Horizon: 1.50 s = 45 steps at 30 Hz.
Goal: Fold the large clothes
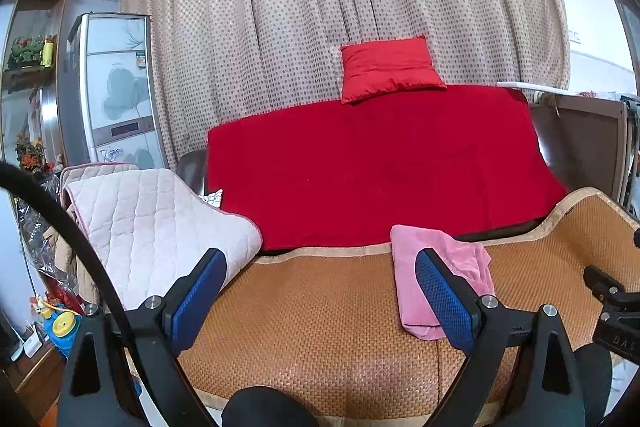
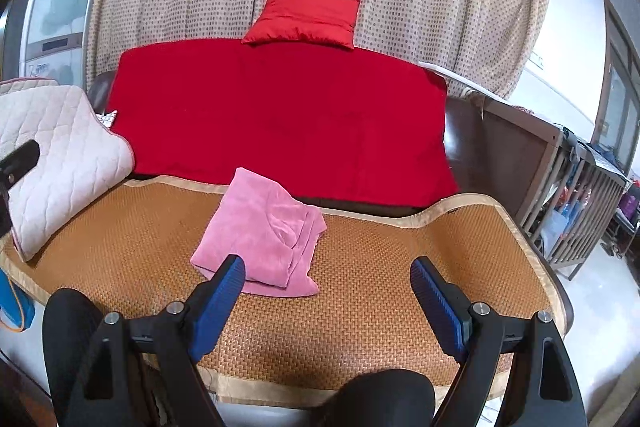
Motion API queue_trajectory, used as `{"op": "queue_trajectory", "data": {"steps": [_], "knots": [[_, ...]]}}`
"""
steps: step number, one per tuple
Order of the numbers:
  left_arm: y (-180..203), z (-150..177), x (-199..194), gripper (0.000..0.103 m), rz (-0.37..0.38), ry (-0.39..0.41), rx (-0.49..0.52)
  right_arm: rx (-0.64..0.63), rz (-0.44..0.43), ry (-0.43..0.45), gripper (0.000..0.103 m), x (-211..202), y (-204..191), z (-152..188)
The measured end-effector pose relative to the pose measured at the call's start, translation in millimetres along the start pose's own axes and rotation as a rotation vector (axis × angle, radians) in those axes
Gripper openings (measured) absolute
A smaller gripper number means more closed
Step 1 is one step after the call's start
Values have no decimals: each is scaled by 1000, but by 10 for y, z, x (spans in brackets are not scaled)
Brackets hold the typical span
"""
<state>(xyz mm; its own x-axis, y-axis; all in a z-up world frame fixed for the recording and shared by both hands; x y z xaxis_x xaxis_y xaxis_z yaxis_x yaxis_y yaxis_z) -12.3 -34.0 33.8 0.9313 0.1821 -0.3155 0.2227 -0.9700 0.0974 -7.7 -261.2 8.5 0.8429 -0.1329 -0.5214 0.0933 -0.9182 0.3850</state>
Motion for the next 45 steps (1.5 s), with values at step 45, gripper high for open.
{"op": "queue_trajectory", "data": {"steps": [45], "knots": [[-25, 49, -16, 95, -7, -3, -5, 29, -34, 45, 87, -104, -29, -85]]}}
Point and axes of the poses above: each gripper's, at about its wrist camera, not at the fingertips, and x roughly the way its jaws point, y to its right, z to its underside, the point moved 2 cm from there along x, roughly the way its jaws point, and after that the axes turned 15 degrees about -x, right-handed, at the moved point
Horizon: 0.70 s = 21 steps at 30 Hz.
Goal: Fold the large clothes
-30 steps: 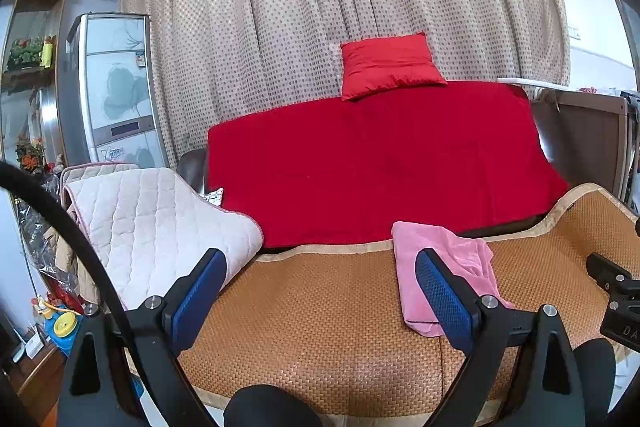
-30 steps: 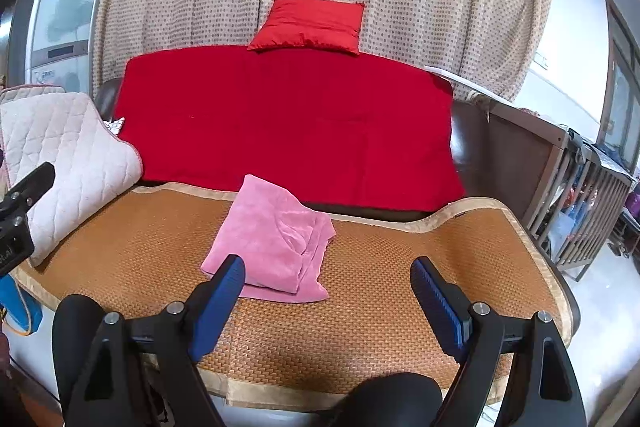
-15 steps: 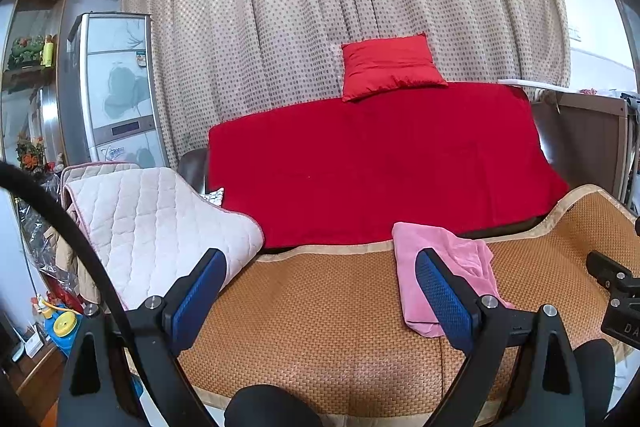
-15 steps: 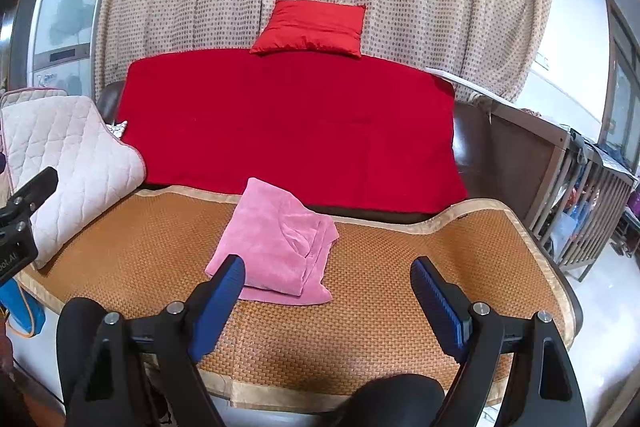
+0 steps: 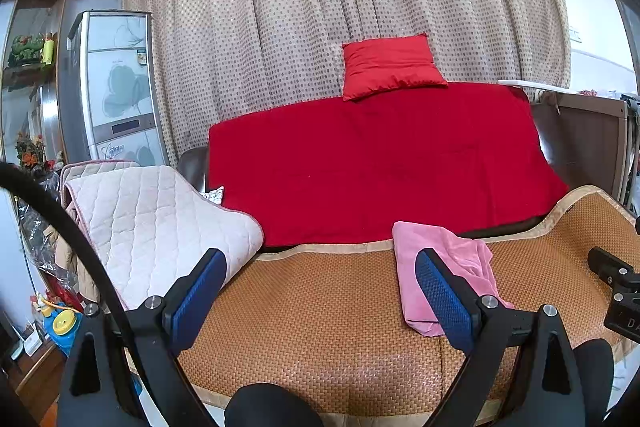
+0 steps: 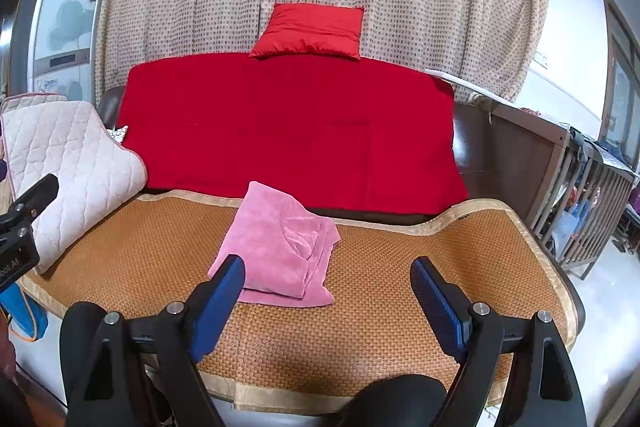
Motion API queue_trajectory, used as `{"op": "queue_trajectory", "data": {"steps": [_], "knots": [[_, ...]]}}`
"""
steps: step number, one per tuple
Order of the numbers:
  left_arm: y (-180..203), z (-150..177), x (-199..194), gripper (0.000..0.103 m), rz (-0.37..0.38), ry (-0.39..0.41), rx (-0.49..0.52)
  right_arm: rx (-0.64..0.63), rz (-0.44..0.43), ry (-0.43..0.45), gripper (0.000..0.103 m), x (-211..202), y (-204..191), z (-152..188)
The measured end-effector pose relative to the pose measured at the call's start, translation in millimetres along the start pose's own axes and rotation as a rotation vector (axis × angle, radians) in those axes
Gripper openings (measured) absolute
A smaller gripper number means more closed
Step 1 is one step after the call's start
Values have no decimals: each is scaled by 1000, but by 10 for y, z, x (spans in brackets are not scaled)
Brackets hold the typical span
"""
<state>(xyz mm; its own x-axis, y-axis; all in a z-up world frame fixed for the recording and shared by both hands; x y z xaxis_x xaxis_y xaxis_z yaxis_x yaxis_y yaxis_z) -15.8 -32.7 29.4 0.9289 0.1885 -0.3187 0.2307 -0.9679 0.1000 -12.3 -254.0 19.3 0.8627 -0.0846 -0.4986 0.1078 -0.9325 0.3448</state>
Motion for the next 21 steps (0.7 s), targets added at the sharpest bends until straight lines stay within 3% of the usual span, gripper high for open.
{"op": "queue_trajectory", "data": {"steps": [21], "knots": [[-89, 65, 84, 95, -15, -25, -12, 40, 1, 1, 87, 8, 15, 12]]}}
Point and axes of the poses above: each gripper's, at about its wrist camera, not at the fingertips, and x roughly the way its jaws point, y to its right, z to its underside, the point moved 2 cm from there along x, roughly the way its jaws point, and after that the axes turned 15 degrees about -x, right-handed, at the moved point
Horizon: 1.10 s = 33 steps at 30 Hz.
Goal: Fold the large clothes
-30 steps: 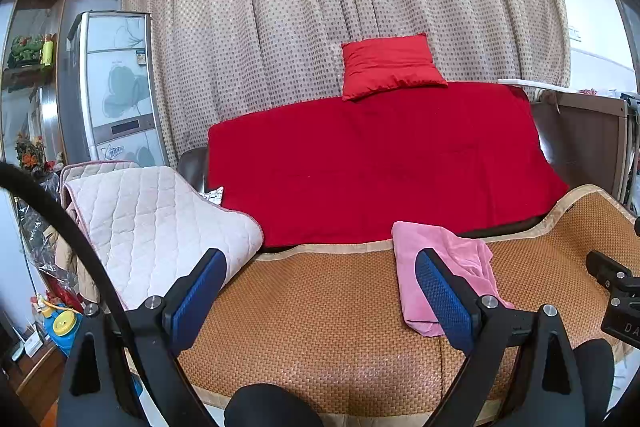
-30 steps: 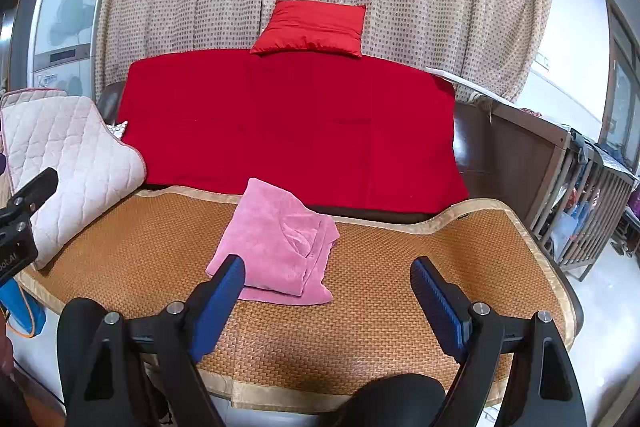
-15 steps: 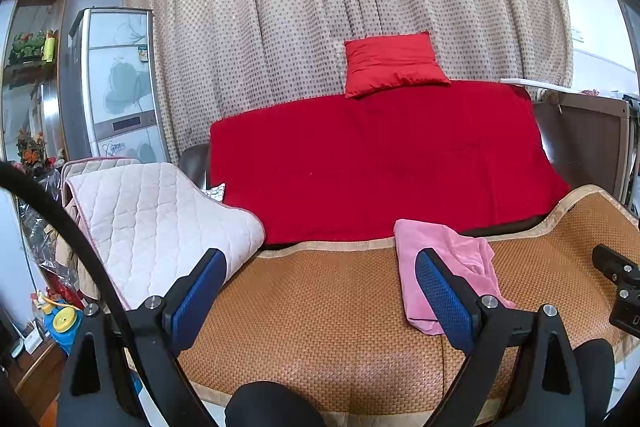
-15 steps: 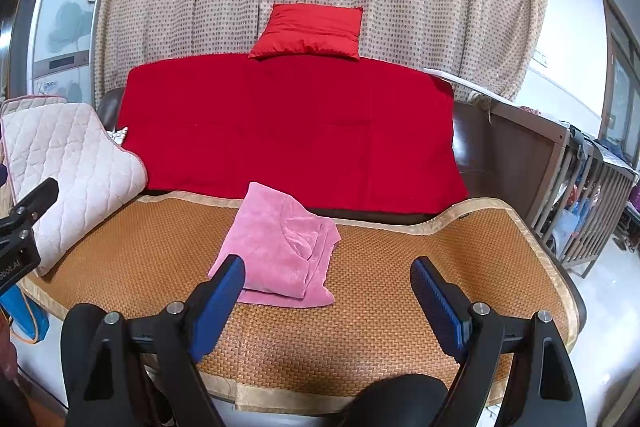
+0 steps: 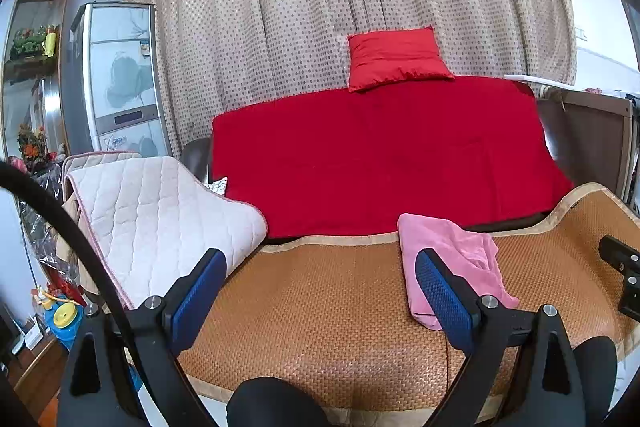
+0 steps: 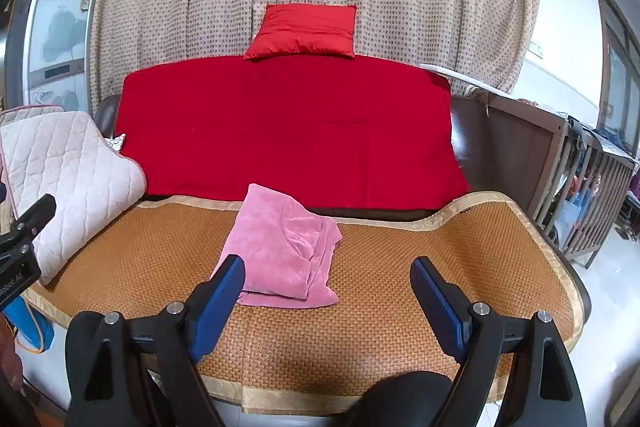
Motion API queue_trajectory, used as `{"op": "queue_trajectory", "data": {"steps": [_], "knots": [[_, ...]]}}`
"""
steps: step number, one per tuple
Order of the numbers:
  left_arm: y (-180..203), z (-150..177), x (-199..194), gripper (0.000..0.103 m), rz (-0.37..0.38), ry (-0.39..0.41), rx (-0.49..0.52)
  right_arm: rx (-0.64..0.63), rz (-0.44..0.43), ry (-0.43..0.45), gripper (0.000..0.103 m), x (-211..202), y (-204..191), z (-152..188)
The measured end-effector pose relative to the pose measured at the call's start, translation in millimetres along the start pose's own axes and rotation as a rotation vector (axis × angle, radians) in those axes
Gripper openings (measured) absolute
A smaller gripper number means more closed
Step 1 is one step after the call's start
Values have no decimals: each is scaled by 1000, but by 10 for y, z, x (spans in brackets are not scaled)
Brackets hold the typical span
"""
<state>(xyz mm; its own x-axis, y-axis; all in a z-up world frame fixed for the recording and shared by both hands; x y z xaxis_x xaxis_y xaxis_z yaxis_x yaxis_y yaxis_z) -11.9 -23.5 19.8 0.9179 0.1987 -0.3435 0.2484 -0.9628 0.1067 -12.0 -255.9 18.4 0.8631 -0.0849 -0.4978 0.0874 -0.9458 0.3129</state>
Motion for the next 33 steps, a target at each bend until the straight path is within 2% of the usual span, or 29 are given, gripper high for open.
{"op": "queue_trajectory", "data": {"steps": [17, 33], "knots": [[-141, 41, 73, 95, -14, -24, -29, -33, -18, -42, 87, 123, -146, -17], [-164, 39, 73, 95, -14, -24, -33, -11, -9, -12, 87, 65, -122, -83]]}}
Point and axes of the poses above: each gripper's, at about its wrist camera, not at the fingertips, and x roughly the way its jaws point, y to its right, z to its underside, the point moved 2 cm from there along x, roughly the way its jaws point, and after that the axes turned 15 degrees about -x, right-handed, at the moved point
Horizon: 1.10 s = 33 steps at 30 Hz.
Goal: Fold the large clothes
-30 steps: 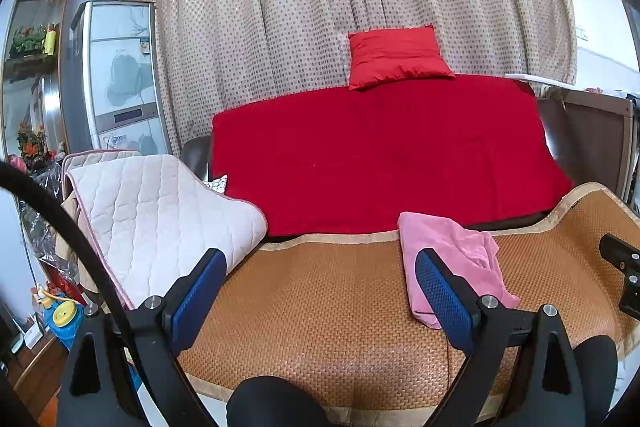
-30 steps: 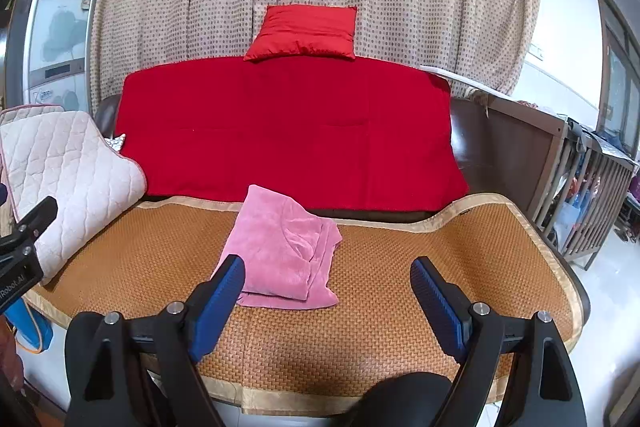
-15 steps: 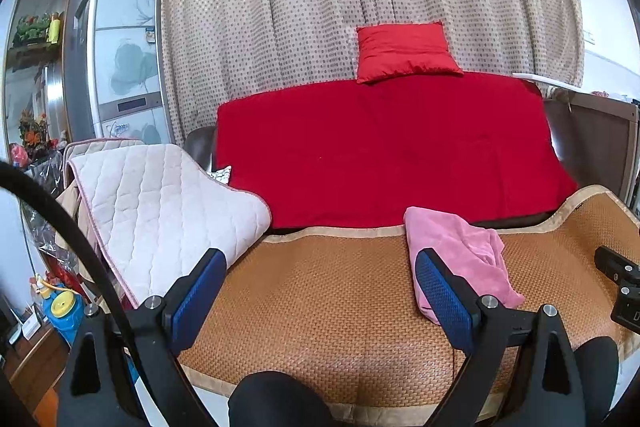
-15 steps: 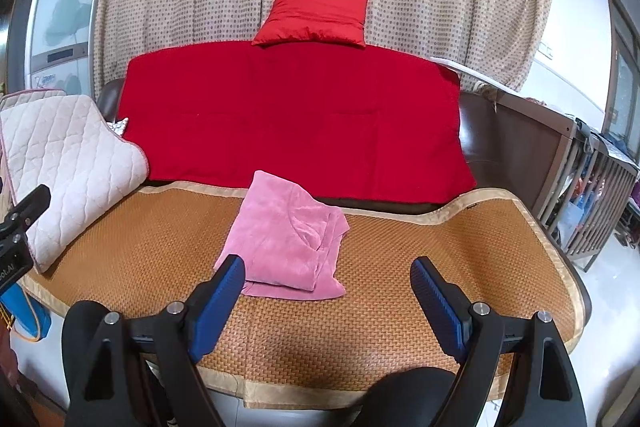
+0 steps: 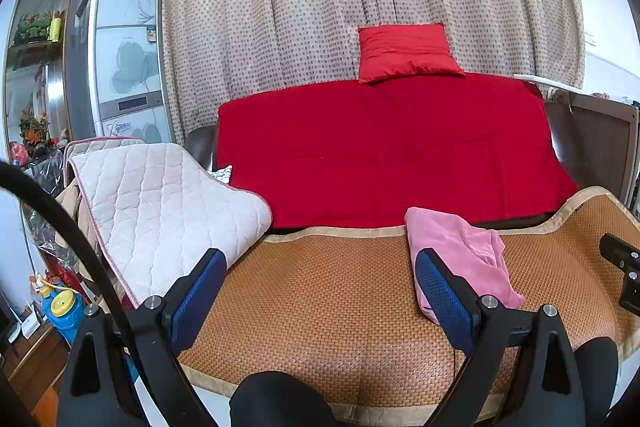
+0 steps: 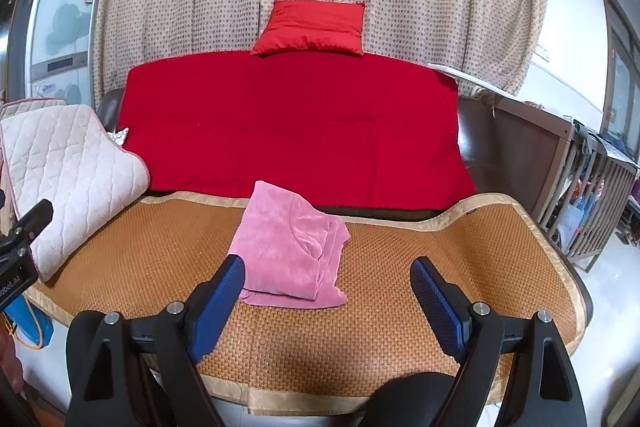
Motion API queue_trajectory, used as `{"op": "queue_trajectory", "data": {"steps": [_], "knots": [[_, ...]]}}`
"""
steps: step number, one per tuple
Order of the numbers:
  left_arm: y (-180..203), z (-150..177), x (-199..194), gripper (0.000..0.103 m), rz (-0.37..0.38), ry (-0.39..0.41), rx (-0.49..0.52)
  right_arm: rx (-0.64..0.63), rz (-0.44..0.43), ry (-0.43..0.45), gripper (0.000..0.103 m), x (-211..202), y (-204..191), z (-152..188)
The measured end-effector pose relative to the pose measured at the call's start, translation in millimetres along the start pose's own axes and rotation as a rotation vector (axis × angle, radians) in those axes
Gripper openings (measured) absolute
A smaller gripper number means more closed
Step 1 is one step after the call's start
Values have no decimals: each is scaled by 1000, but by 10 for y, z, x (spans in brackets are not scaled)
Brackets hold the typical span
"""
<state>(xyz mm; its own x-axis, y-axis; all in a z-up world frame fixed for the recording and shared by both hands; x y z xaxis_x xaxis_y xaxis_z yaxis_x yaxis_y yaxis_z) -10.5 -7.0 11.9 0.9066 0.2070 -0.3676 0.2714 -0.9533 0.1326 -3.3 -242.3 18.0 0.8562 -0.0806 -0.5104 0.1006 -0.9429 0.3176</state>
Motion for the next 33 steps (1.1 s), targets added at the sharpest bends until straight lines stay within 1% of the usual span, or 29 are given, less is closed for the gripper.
{"op": "queue_trajectory", "data": {"steps": [11, 21, 33], "knots": [[3, 12, 14, 95, 4, 0, 2, 40, -7, -4, 87, 52, 46, -2], [-56, 5, 33, 95, -1, 2, -11, 29, -15, 19, 87, 9, -68, -70], [-190, -4, 41, 95, -9, 2, -28, 28, -38, 22, 87, -1, -188, -96]]}}
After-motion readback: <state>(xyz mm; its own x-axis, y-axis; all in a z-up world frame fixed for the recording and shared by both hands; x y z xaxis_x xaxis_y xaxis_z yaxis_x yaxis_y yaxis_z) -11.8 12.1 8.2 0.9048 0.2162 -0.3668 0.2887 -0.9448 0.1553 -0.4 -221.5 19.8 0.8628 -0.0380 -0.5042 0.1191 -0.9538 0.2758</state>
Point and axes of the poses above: each gripper's, at about its wrist camera, not at the fingertips, and x roughly the way its jaws point, y to its right, z to its underside, the point moved 2 cm from there along x, roughly the way its jaws point, and after that the axes turned 15 degrees about -x, right-handed, at the moved point
